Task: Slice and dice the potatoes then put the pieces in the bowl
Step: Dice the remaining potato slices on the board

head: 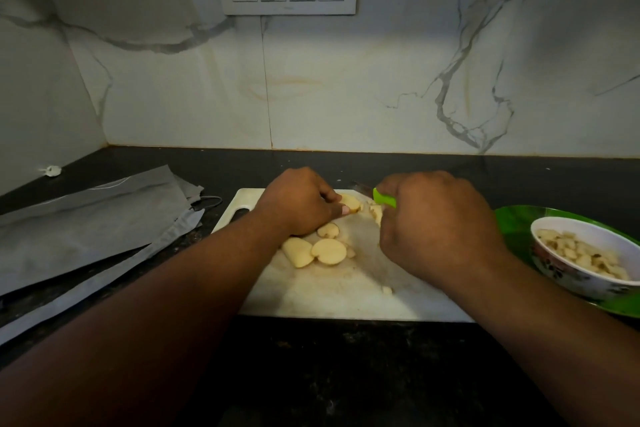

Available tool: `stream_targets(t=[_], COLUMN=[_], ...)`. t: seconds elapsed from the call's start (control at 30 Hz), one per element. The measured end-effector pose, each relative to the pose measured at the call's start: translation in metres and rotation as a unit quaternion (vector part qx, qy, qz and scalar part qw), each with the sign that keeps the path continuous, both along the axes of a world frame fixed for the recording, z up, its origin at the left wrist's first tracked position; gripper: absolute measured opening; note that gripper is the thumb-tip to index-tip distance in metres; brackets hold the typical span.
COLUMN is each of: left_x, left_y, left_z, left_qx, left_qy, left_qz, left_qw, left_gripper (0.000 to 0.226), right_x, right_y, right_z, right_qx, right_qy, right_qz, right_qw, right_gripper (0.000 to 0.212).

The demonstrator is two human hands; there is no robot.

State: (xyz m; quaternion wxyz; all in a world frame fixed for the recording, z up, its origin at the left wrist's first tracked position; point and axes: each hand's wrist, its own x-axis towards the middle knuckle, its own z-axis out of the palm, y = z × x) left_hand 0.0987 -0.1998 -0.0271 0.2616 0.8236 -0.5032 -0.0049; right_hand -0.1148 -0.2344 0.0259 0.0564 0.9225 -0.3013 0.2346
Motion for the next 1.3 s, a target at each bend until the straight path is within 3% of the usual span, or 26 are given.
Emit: stream_targets(t=[0.1, 0.27, 0.57, 0.83, 1.3], left_x=[-0.001, -0.002, -0.001, 0.000, 0.002], left_y=[-0.001, -0.003, -0.002, -0.003, -0.003], left_z=[0.000, -0.001, -0.001, -0.002, 0.000], left_qx=[-0.001, 0.006, 0.005, 0.000, 0.010], left_qy=[0.002, -0.003, -0.006, 0.008, 0.003], left_qz=[0.002, 0.016, 0.001, 0.008, -0.003], left_qw=[1.000, 1.000, 1.000, 1.000, 1.000], left_gripper=[0.024, 0.022, 0.025, 0.023, 0.025], right_x=[0.006, -0.006, -0.005, 0.008, 0.006], right_y=[-0.003, 0.008, 0.011, 0.010, 0.010], right_z=[-0.004, -0.001, 0.003, -0.007, -0.004], right_qx=[0.012, 0.001, -0.030, -0.001, -0.028], right_qy=[0.028, 0.038, -0.006, 0.050, -0.007], right_qz=[0.017, 0.031, 0.014, 0.037, 0.012], right_qw=[0.999, 0.999, 0.999, 0.998, 1.000], right_gripper=[0.016, 0.026, 0.027, 0.024, 0.026])
